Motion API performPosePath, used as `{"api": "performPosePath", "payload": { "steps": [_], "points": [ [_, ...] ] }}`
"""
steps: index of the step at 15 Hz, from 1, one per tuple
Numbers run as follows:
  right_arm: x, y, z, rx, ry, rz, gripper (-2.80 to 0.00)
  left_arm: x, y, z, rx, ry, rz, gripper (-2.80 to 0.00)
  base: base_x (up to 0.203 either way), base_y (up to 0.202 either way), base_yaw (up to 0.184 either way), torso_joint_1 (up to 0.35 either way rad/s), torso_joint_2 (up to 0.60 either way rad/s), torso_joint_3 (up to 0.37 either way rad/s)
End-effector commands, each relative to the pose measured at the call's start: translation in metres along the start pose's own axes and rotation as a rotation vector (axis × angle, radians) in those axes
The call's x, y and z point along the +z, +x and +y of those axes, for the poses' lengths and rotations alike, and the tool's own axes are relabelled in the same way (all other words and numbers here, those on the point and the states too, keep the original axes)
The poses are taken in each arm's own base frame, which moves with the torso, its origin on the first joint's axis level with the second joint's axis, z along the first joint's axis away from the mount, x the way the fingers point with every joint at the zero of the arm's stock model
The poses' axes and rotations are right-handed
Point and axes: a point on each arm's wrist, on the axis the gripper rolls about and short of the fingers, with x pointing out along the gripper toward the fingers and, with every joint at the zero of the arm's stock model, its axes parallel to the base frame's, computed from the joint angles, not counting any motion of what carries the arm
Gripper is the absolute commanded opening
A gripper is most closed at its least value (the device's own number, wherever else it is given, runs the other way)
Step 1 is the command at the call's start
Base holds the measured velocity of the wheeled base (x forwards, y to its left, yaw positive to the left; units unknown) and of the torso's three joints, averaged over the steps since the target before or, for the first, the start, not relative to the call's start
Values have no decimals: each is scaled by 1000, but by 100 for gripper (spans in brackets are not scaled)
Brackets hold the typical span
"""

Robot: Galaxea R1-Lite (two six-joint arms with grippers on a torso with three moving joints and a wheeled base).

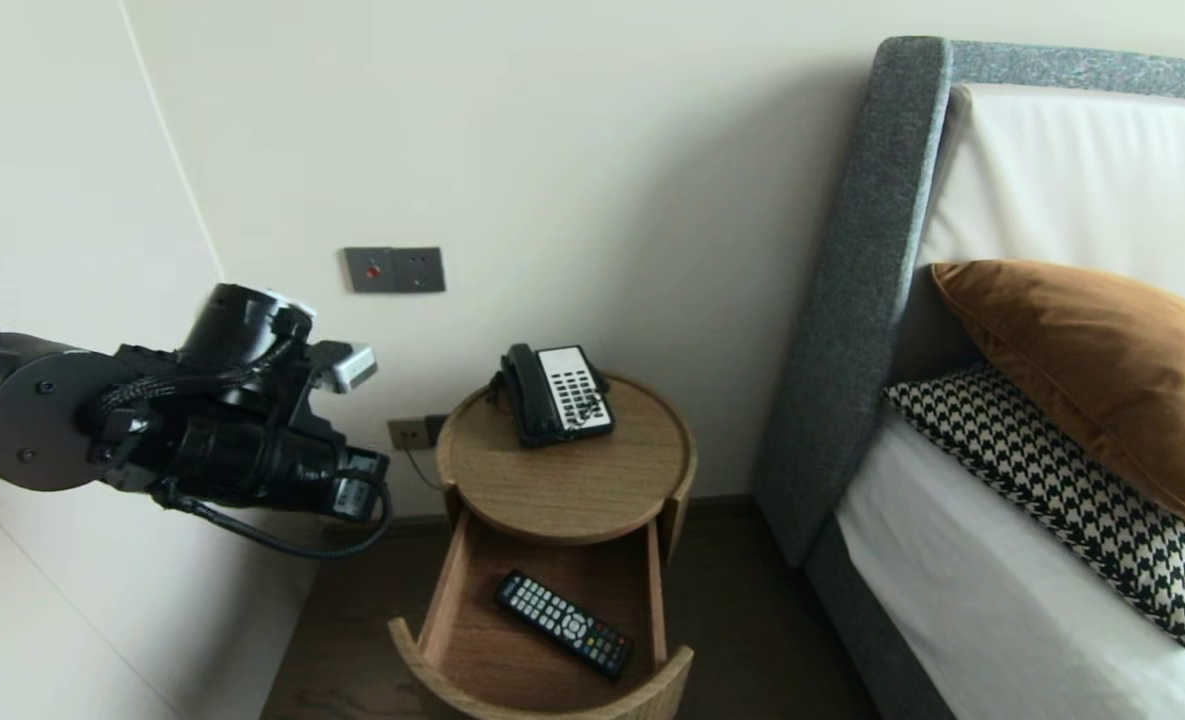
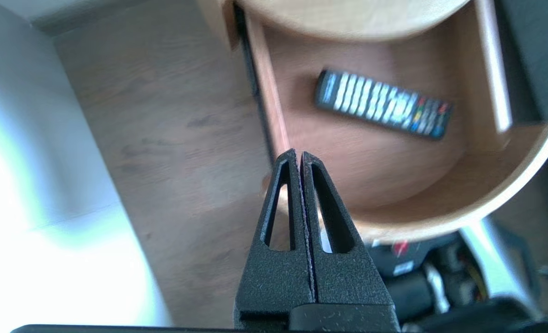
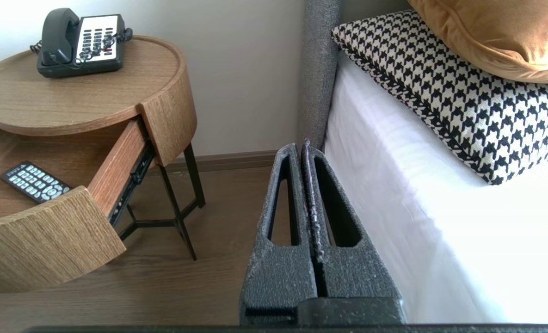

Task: Take the remote control out of the drawer one by one and place them on the table

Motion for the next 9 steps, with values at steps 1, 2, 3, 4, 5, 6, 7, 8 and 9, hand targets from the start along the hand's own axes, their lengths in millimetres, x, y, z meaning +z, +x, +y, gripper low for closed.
{"api": "performPosePath", "payload": {
  "steps": [1,2,3,4,5,6,7,8,9],
  "points": [
    [-1,0,0,0,0,-4,-280,-5,11,3,-2,0,55,-280,0,0,0,0,0,0],
    [-1,0,0,0,0,-4,-280,-7,13,3,-9,5,81,-280,0,0,0,0,0,0],
    [-1,0,0,0,0,-4,-280,-11,15,1,-13,18,97,-280,0,0,0,0,0,0],
    [-1,0,0,0,0,-4,-280,-17,16,-3,-28,35,115,-280,0,0,0,0,0,0],
    [-1,0,0,0,0,-4,-280,-23,15,-10,-57,52,128,-280,0,0,0,0,0,0],
    [-1,0,0,0,0,-4,-280,-27,12,-13,-76,56,132,-280,0,0,0,0,0,0],
    [-1,0,0,0,0,-4,-280,-30,11,-14,-102,55,129,-280,0,0,0,0,0,0],
    [-1,0,0,0,0,-4,-280,-30,7,-14,-118,57,114,-280,0,0,0,0,0,0],
    [-1,0,0,0,0,-4,-280,-30,0,-15,-142,58,95,-280,0,0,0,0,0,0]
  ]
}}
